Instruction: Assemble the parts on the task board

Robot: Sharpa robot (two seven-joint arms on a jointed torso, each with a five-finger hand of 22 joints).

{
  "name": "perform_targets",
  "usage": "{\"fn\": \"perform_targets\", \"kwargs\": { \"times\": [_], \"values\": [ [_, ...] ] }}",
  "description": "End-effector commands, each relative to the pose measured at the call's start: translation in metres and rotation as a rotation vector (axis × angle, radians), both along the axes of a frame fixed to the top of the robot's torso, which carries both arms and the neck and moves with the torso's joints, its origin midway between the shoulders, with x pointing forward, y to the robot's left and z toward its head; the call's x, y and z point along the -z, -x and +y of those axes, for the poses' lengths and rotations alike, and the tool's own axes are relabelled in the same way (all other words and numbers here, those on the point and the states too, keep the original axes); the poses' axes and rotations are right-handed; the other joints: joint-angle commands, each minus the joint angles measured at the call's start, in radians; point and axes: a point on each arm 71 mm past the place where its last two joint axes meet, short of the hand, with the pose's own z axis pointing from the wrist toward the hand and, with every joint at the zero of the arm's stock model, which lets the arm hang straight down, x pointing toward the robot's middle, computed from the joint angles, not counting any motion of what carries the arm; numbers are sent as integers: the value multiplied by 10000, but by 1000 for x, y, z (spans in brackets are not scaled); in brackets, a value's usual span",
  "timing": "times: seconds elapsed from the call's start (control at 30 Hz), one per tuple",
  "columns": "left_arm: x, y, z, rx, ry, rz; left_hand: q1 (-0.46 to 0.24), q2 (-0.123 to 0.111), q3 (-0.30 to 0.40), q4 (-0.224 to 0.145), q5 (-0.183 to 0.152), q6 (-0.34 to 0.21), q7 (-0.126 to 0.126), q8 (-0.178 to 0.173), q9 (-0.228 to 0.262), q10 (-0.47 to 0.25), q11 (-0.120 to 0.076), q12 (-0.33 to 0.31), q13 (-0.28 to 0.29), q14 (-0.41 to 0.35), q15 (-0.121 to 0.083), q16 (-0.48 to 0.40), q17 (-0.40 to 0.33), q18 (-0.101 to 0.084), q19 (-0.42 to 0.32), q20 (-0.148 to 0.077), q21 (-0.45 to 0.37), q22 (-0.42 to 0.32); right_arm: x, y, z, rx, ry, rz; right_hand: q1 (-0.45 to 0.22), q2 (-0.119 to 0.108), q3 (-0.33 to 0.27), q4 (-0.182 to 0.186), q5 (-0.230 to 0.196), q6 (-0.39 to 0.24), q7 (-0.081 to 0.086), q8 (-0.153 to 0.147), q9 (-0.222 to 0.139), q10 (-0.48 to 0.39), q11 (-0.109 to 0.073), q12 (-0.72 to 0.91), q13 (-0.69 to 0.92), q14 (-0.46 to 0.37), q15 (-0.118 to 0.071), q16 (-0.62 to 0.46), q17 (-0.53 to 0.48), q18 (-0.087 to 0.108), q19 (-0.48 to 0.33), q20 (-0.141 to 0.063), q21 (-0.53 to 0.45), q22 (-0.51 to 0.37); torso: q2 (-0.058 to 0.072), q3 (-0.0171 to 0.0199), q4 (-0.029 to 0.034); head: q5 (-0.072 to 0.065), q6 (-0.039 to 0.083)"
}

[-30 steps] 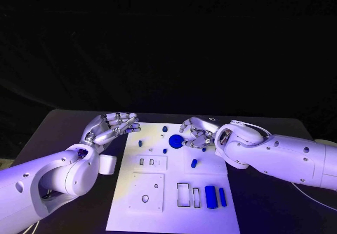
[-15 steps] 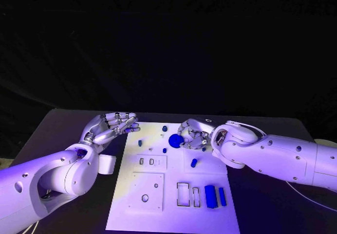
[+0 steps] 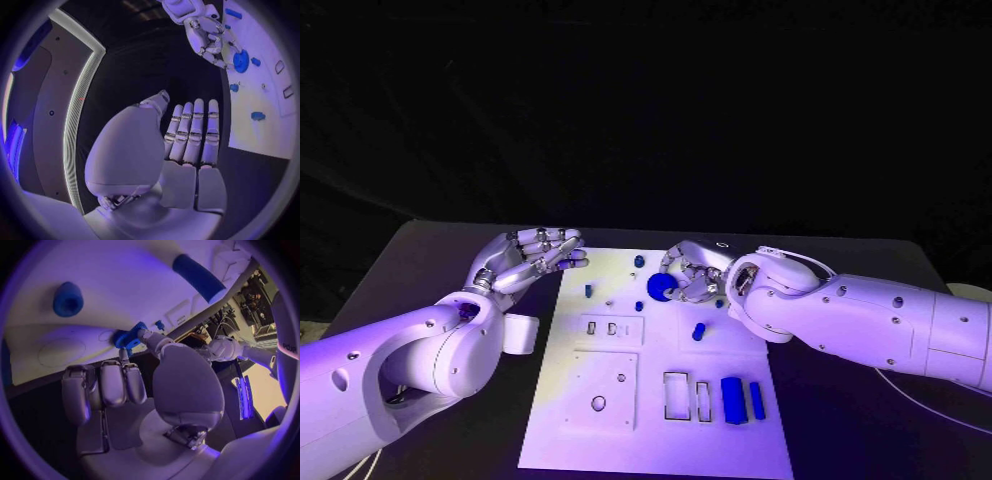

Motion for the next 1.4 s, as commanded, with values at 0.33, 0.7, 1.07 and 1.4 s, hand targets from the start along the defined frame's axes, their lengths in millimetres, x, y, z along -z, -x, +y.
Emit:
{"fn": "perform_targets", "kwargs": {
  "times": [0.33, 0.7, 1.07, 1.4],
  "values": [
    [-1, 0, -3, 238, 116, -8, -15, -81, 54, -13, -25, -49, 53, -63, -9, -1, 72, -67, -11, -6, 39, -19, 12, 133, 67, -17, -17, -10, 3, 0, 3, -86, 258, -197, 83, 161, -69, -9, 22, 150, -34, -16, 47, 68, 6, 94, 1168, 59, 54, 42, -8, -87, 276, 88, -23, 1676, -12, -2, -22, 19, -33],
    [-1, 0, -2, 246, 107, 22, -32, -90, 72, -20, -25, -51, 57, -75, -13, 5, 76, -96, -9, -7, 43, -36, 18, 133, 64, -14, -24, -20, 3, 4, 7, -400, 619, -895, 377, 291, -210, -67, 48, 779, -109, 231, 275, 182, -29, 244, 1318, 935, 93, 2058, 4687, -97, 313, 130, -3, 1733, -12, 2, -18, 22, -42],
    [0, 0, -2, 245, 99, 44, -37, -91, 84, -25, -25, -50, 58, -79, -14, 9, 77, -108, -8, -5, 44, -43, 22, 133, 64, -14, -26, -24, 2, 7, 10, -526, 756, -1464, 582, 517, -8, -142, -293, 1135, -254, 457, 411, 292, -160, 354, 1435, 935, -11, 2078, 4737, -118, 375, 46, 57, 1813, -9, -5, -17, 19, -47],
    [0, -1, -2, 236, 87, 73, -41, -100, 89, -31, -26, -57, 66, -87, -17, 6, 81, -122, -8, -4, 45, -48, 25, 133, 65, -13, -28, -27, 0, 9, 12, -550, 544, -1698, 579, 592, 83, -118, -244, 1171, -270, 449, 411, 321, -174, 379, 1463, 933, -28, 2080, 4739, -123, 390, 27, 71, 1833, -16, 3, -17, 19, -55]
  ]
}}
